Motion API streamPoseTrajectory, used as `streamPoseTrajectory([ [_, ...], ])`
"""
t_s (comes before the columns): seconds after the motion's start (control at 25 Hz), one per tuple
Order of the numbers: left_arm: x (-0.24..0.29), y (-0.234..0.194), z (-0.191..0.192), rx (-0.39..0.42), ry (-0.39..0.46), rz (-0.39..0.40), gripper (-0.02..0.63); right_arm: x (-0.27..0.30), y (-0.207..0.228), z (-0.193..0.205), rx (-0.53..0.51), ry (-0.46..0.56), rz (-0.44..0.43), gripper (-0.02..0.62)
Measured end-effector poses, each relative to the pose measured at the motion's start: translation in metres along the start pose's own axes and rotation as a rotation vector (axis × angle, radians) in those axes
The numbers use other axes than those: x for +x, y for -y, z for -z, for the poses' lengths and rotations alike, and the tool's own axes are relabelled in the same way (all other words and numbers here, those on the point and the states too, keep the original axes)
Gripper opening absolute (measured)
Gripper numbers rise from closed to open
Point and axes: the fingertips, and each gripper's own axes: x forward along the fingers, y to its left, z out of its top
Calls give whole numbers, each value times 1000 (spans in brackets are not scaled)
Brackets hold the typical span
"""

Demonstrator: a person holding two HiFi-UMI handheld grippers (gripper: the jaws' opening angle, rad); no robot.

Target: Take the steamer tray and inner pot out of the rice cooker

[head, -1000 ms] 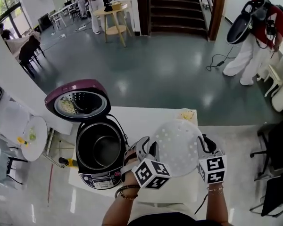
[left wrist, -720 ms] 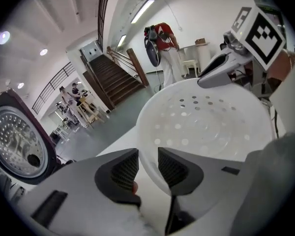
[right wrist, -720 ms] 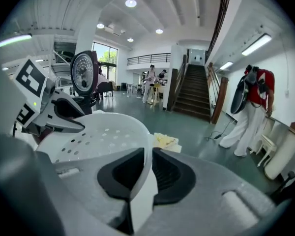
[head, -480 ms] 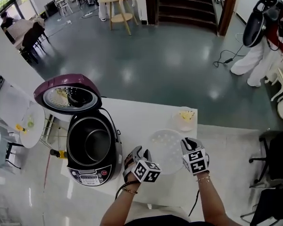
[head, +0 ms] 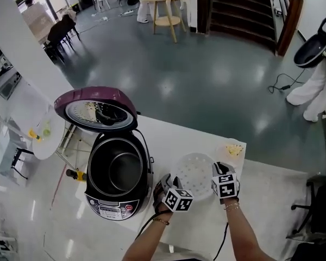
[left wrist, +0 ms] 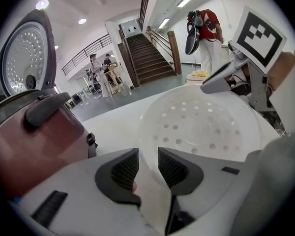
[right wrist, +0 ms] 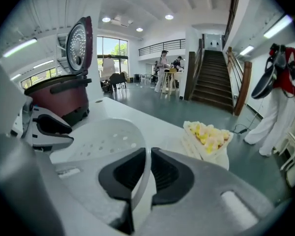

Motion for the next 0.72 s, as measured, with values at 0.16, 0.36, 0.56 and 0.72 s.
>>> streamPoseTrajectory([
  [0.16, 2, -18, -16, -40, 44, -42, 124, 16, 11, -2, 116, -31, 31, 35],
  [0.36, -31, -11, -35, -55, 169, -31, 124, 30, 18, -5, 188, -55, 66, 35],
  [0.56, -57, 7, -39, -37, 222, -3, 124, 39, 15, -11, 183, -49, 92, 38],
  [0.72, -72, 8, -44, -48, 270, 16, 124, 30, 10, -9, 171, -35, 75, 121],
])
